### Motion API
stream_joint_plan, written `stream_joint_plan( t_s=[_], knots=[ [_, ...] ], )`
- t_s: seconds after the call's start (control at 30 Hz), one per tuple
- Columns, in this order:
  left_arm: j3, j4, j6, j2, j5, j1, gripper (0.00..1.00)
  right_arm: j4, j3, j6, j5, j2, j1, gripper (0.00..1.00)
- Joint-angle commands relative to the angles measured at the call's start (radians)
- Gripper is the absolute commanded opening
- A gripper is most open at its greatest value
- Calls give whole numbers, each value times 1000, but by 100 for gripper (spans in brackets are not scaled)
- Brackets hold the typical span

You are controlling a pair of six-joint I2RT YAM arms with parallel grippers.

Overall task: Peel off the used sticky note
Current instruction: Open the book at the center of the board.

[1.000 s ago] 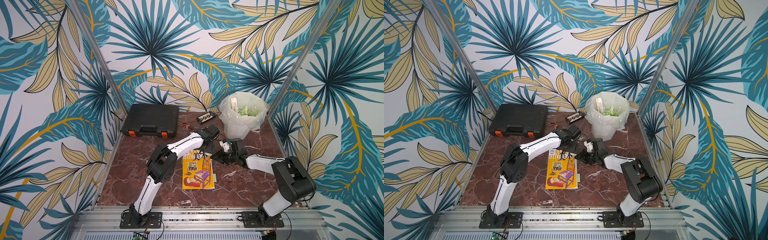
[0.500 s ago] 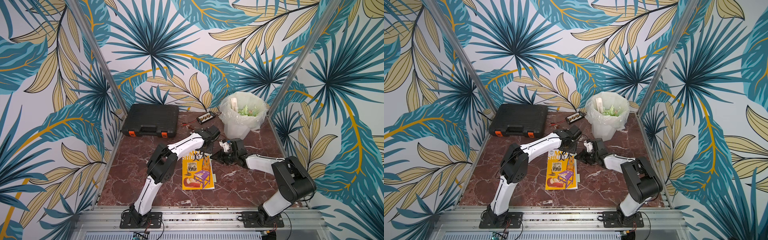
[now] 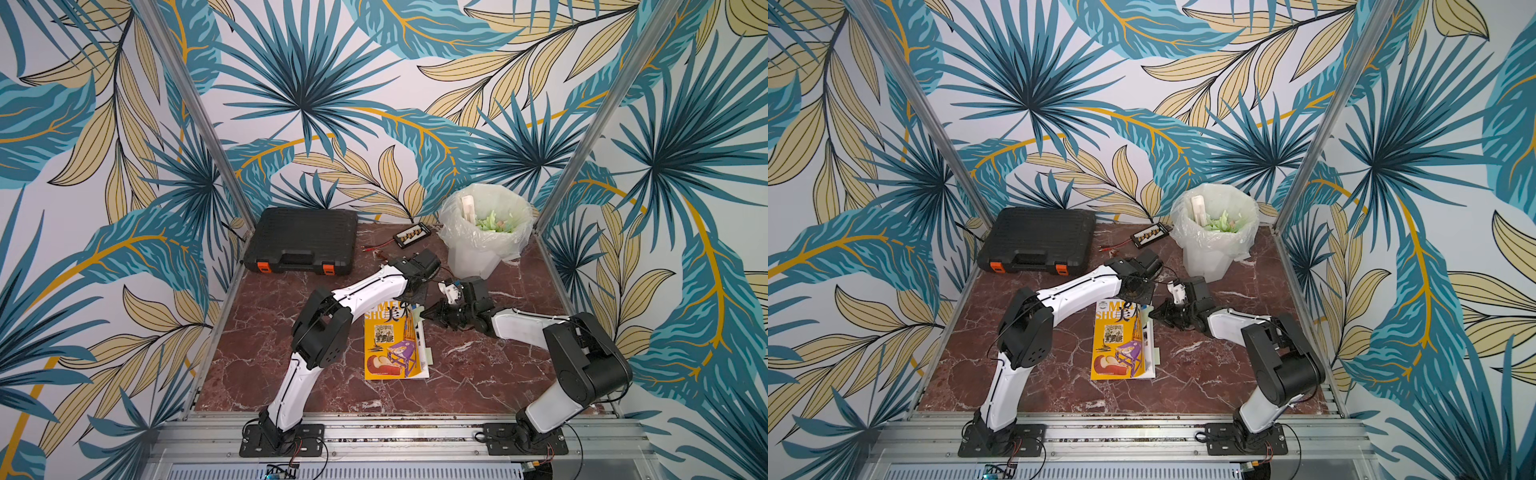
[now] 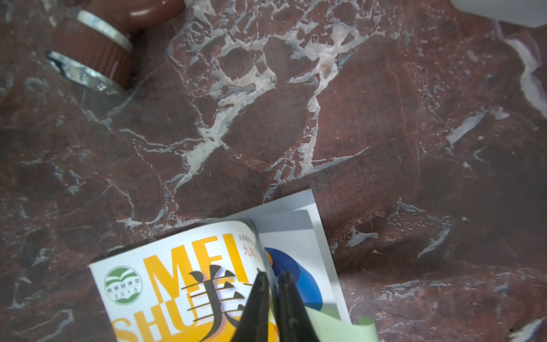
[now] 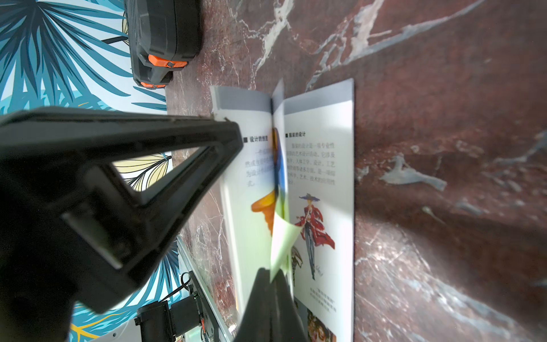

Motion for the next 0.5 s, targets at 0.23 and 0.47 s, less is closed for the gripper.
stream_joint_plan(
  t_s=[0.23,0.47],
  knots=[
    [-44,-10,53,-97,-22,3,0,15,-5,6,-4,-2,4,0],
    [-81,-54,96,-192,-62,5,0,14,-13,2,6,1,3,0]
  ],
)
